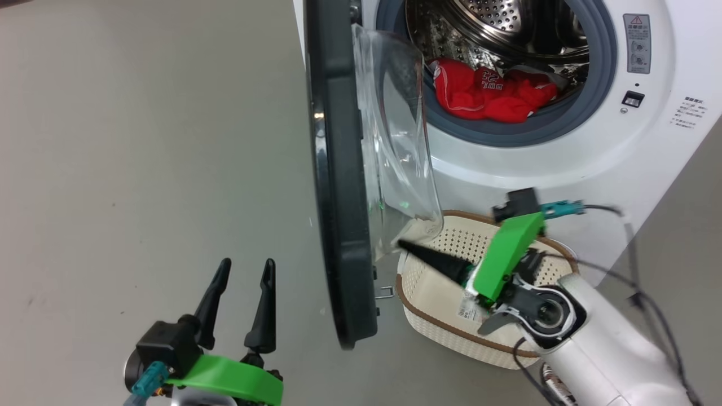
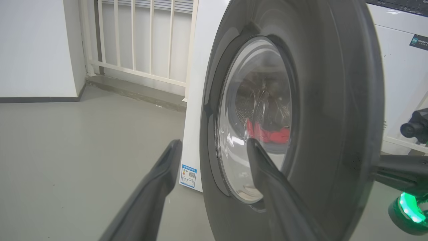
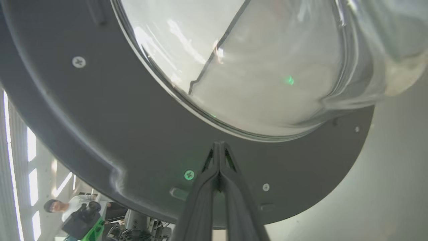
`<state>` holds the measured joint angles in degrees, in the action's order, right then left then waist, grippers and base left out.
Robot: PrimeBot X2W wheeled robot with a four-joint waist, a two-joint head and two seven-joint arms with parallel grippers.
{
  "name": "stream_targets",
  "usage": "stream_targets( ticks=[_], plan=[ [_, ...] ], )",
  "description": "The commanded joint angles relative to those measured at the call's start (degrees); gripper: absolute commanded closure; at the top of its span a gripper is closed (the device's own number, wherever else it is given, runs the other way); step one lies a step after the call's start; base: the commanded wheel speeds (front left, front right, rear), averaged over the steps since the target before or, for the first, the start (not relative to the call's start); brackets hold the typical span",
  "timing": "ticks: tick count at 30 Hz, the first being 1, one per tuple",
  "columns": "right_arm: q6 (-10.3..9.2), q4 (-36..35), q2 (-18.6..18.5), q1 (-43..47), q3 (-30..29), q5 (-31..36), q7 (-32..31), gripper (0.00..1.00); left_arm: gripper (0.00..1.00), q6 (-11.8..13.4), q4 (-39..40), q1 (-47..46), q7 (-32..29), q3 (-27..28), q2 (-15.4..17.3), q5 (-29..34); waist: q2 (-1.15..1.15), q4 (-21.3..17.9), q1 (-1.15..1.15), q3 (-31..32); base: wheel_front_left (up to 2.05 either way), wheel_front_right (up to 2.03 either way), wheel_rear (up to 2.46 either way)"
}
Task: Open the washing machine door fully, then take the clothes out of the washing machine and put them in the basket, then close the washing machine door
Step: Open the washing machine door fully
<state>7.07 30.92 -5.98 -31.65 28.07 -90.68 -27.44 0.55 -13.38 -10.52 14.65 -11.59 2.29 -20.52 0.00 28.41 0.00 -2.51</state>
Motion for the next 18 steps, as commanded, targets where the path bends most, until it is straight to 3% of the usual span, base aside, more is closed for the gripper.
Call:
stream_targets(
  ticks=[1, 3, 9, 14, 18],
  plan=[
    [0.42, -2.02, -0.61, 0.07, 0.52, 4.69, 5.49, 0.00, 0.00, 0.52, 1.43, -0.39, 0.32, 1.98, 1.02, -0.43, 0.00, -0.31, 0.00, 0.08, 0.00, 0.00, 0.00],
    [0.42, -1.89, -1.21, 0.13, 0.92, 7.37, 8.32, 0.00, 0.00, 0.59, 1.51, -0.36, 0.32, 2.05, 1.04, -0.50, 0.00, -0.42, 0.00, 0.12, 0.00, 0.00, 0.00],
    [0.42, 1.42, -3.36, 0.63, 4.32, 24.01, 24.26, 0.00, 0.00, 1.35, 2.13, 0.12, 0.33, 2.94, 1.05, -0.92, 0.00, -1.13, 0.00, 0.62, 0.00, 0.00, 0.00],
    [0.42, 5.59, -2.72, 1.04, 5.60, 36.49, 34.54, 0.00, 0.00, 1.83, 2.61, 0.72, 0.34, 3.45, 1.06, -1.05, 0.00, -1.61, 0.00, 1.30, 0.00, 0.00, 0.00],
    [0.42, 9.89, -1.12, 1.40, 2.45, 45.84, 40.61, 0.00, 0.00, 2.05, 3.51, 1.15, 0.34, 3.57, 1.28, -0.22, 0.00, -1.75, 0.00, 1.82, 0.00, 0.00, 0.00]
  ],
)
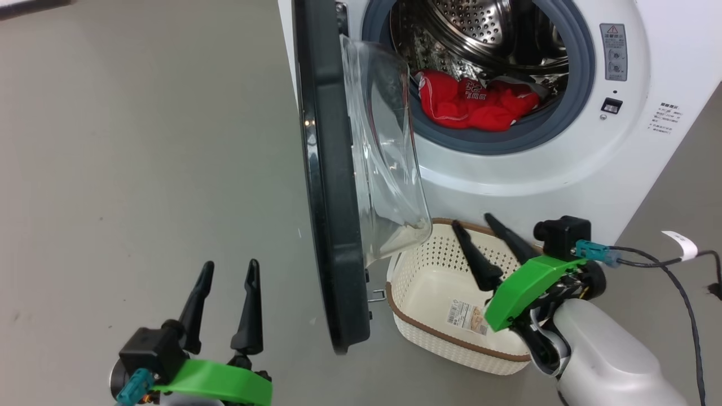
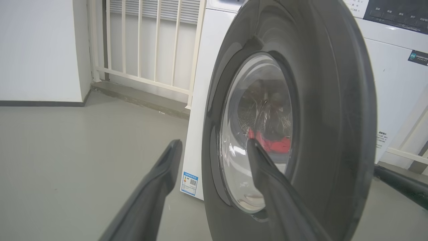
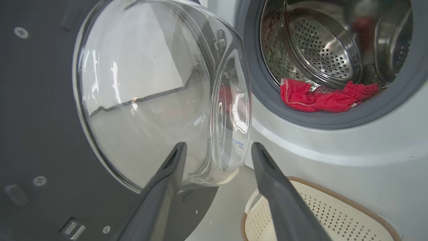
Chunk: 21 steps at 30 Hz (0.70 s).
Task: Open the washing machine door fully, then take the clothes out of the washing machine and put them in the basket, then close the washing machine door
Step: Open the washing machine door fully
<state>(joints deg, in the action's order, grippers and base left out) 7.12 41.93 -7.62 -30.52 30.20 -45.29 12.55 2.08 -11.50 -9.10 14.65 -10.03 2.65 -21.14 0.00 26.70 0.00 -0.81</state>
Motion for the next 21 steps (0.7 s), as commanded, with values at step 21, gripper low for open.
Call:
stream_targets(
  ticks=[21],
  plan=[
    [0.36, -23.82, 4.73, 19.02, -22.30, 30.03, 2.44, 0.00, 0.00, 2.12, 5.63, 2.12, 0.34, 3.57, 0.44, 4.71, 0.00, 0.07, 0.00, 1.33, 0.00, 0.00, 0.00]
  ],
)
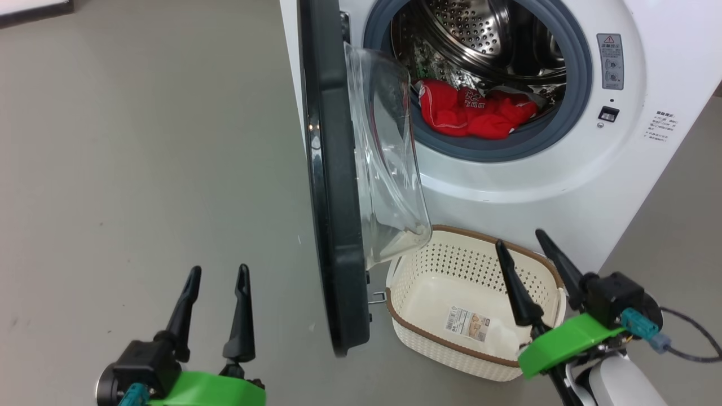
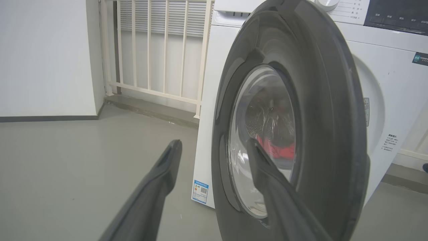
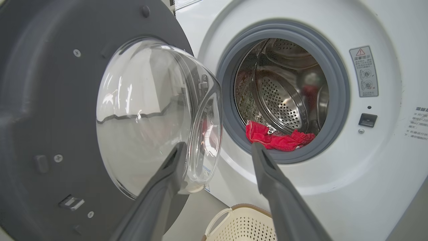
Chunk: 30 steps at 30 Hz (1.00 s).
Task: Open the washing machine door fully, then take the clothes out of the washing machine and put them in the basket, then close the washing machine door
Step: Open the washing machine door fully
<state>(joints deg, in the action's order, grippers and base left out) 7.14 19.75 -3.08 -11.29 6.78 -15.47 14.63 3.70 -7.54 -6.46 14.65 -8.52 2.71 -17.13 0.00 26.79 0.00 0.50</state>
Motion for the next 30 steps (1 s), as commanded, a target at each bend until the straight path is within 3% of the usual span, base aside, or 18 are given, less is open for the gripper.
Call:
stream_targets(
  ticks=[1, 19, 20, 21, 22, 30],
  plan=[
    [0.35, -2.12, 0.19, 0.34, 1.21, 0.20, 0.36, 0.00, 0.00, 0.58, 1.70, -0.36, 0.34, 2.14, 0.37, 0.74, 0.00, -0.08, 0.00, 0.07, 0.00, 0.00, 0.00],
    [0.35, -4.93, 0.20, 3.87, 1.31, 1.27, 0.37, 0.00, 0.00, 0.92, 0.67, 0.43, 0.35, 1.56, 0.22, 1.21, 0.00, -0.07, 0.00, 0.41, 0.00, 0.00, 0.00],
    [0.35, -4.95, 0.20, 3.94, 1.27, 1.28, 0.37, 0.00, 0.25, 0.86, 0.56, 0.47, 0.35, 1.51, 0.22, 1.14, 0.00, -0.04, 0.00, 0.50, 0.00, 0.00, 0.00],
    [0.35, -4.98, 0.20, 4.01, 1.24, 1.25, 0.37, 0.00, 0.59, 0.82, 0.44, 0.51, 0.35, 1.46, 0.22, 1.12, 0.00, -0.03, 0.00, 0.58, 0.00, 0.00, 0.00],
    [0.35, -5.01, 0.20, 4.07, 1.21, 1.20, 0.37, 0.00, 1.00, 0.80, 0.31, 0.55, 0.35, 1.42, 0.22, 1.12, 0.00, -0.04, 0.00, 0.68, 0.00, 0.00, 0.00],
    [0.35, -4.76, 0.20, 4.80, 0.86, 0.87, 0.37, 0.00, 1.00, 0.82, 2.30, 0.58, 0.35, 1.69, 0.21, 2.18, 0.00, -0.14, 0.00, 1.36, 0.00, 0.00, 0.00]
  ],
)
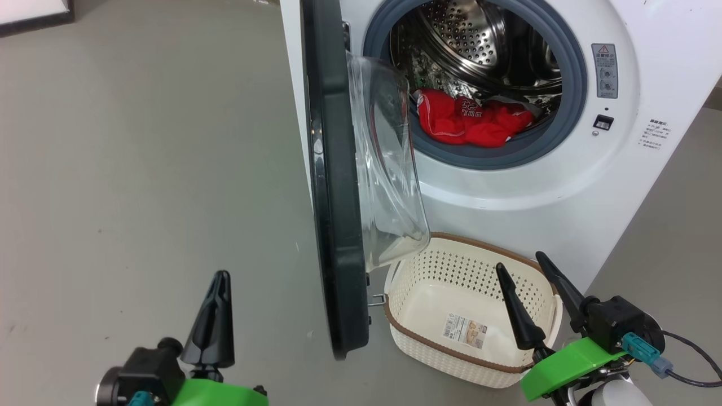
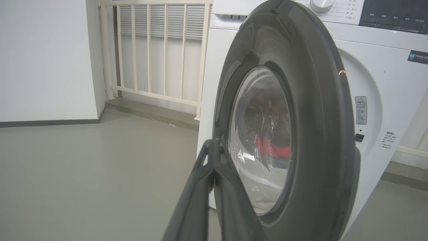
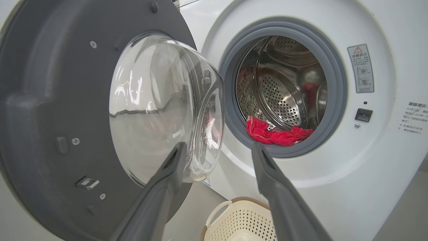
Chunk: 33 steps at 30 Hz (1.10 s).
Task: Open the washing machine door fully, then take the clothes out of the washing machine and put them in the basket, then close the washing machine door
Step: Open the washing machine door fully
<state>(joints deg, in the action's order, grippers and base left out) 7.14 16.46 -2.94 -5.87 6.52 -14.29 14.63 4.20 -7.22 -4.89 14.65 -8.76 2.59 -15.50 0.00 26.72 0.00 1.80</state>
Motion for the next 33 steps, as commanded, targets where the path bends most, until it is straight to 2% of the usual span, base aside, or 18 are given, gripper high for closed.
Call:
stream_targets(
  ticks=[1, 14, 21, 27, 33],
  plan=[
    [0.35, -1.29, 0.06, -0.52, 1.27, -0.39, 0.37, 0.00, 1.00, 0.34, 3.31, -1.13, 0.35, 2.27, 0.34, 1.09, 0.00, -0.15, 0.00, 0.06, 0.00, 0.00, 0.00],
    [0.35, -1.40, 0.06, -1.30, 2.12, 0.12, 0.37, 0.00, 1.00, -0.49, 14.06, -6.81, 0.35, 2.83, 0.67, 2.96, 0.00, -0.64, 0.00, -0.90, 0.00, 0.00, 0.00],
    [0.35, -1.65, 0.06, -1.66, 2.16, 0.61, 0.37, 0.00, 1.00, -0.77, 19.81, -9.69, -0.34, 0.97, 0.74, 3.99, 0.00, -1.11, 0.00, -1.19, 0.00, 0.00, 0.00],
    [0.35, -1.57, 0.06, -1.93, 2.45, 0.69, 0.37, 0.00, 1.00, -1.77, 24.03, -11.22, -2.36, -3.43, 0.61, 4.00, 0.00, -1.66, 0.00, -1.54, 0.00, 0.00, 0.00],
    [0.35, -1.47, 0.06, -2.27, 2.63, 0.60, 0.37, 0.00, 1.00, -3.55, 23.89, -10.76, -4.73, -8.87, 0.52, 2.97, 0.00, -2.21, 0.00, -1.86, 0.00, 0.00, 0.00]
  ],
)
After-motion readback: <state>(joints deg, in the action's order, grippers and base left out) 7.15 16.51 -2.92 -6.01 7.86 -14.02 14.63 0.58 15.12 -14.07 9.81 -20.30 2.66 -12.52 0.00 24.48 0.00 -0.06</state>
